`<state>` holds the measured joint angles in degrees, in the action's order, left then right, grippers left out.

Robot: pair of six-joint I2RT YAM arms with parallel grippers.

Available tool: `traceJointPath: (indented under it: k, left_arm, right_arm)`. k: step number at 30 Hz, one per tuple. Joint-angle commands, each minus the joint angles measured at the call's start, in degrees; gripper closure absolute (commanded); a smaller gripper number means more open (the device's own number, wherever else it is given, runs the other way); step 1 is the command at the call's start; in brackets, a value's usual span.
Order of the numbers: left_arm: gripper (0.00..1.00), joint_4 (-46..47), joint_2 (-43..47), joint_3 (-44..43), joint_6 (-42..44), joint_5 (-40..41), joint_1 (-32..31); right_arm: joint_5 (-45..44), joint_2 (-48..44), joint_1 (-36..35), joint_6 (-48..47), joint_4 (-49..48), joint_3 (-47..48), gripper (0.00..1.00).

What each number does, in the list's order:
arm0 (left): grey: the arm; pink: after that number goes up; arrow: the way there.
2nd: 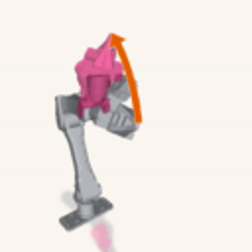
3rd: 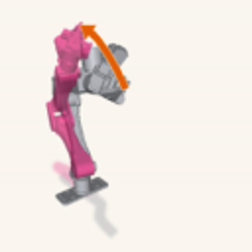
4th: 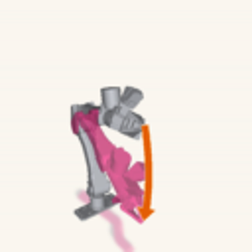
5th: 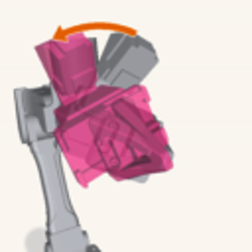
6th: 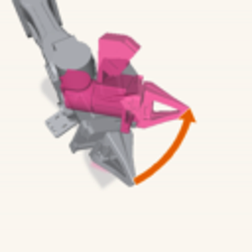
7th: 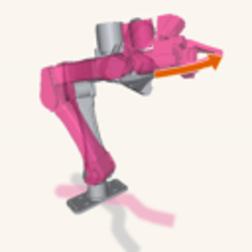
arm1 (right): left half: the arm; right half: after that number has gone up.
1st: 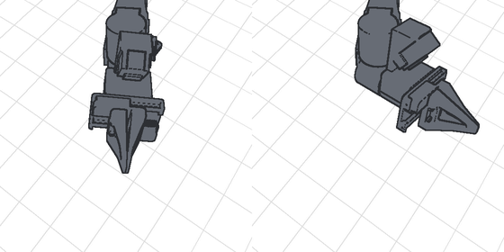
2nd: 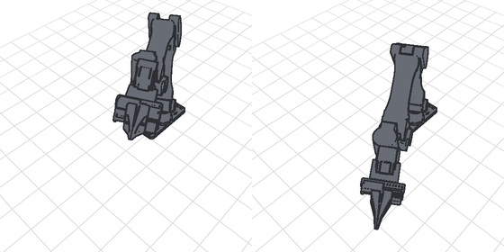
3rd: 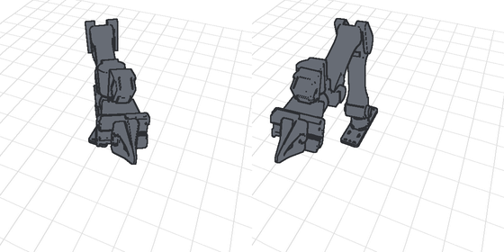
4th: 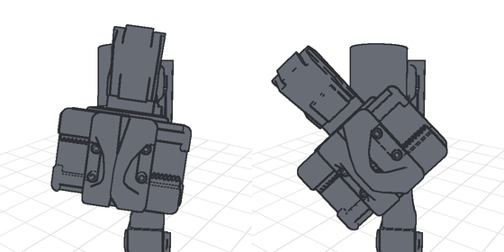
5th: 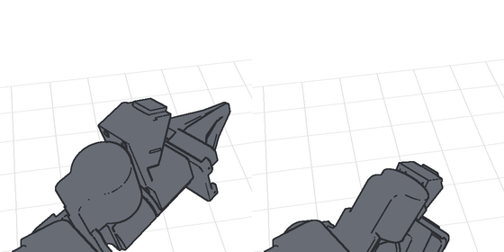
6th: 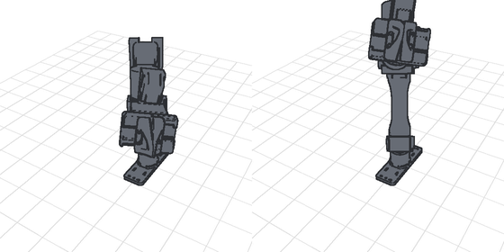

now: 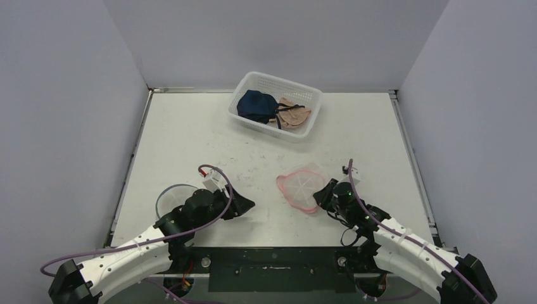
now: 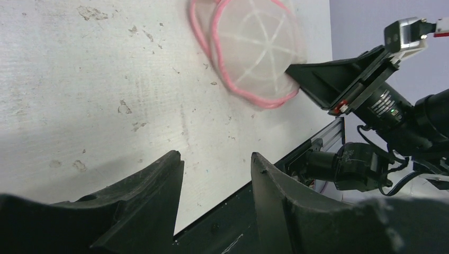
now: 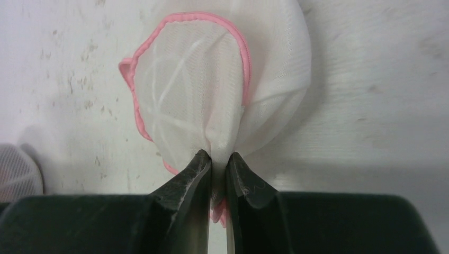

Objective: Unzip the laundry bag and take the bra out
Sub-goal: Move the laundry bag to the center of the board.

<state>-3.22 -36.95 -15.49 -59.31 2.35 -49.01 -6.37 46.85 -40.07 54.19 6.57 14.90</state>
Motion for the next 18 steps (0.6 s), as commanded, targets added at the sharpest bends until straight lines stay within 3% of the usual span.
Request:
traceJointPath:
  k: [1,9,14,18]
  left_arm:
    - [0.52,-0.72,1.14,-2.07,0.51,0.72,0.33]
    - [0.52,-0.22,1.75,-1.60,0.35,-0.38,0.41]
    - [0.52,0.27,2.60,-0.75,-0.01,-1.22,0.41]
    - [0.52,0.71,3.89,0.20,-0.83,-1.37,0.37]
  right_arm:
    - [-5.90,-5.64,7.00,-1.71,8.99,4.58,0.95]
    - [-2.07,-2.05,25.97,-3.80,4.49,7.83,0.95]
    - [1.59,9.17,36.04,-2.18,-5.75,8.61,0.95]
    - [1.70,19.34,39.95,-0.76,-16.94,10.55,0.95]
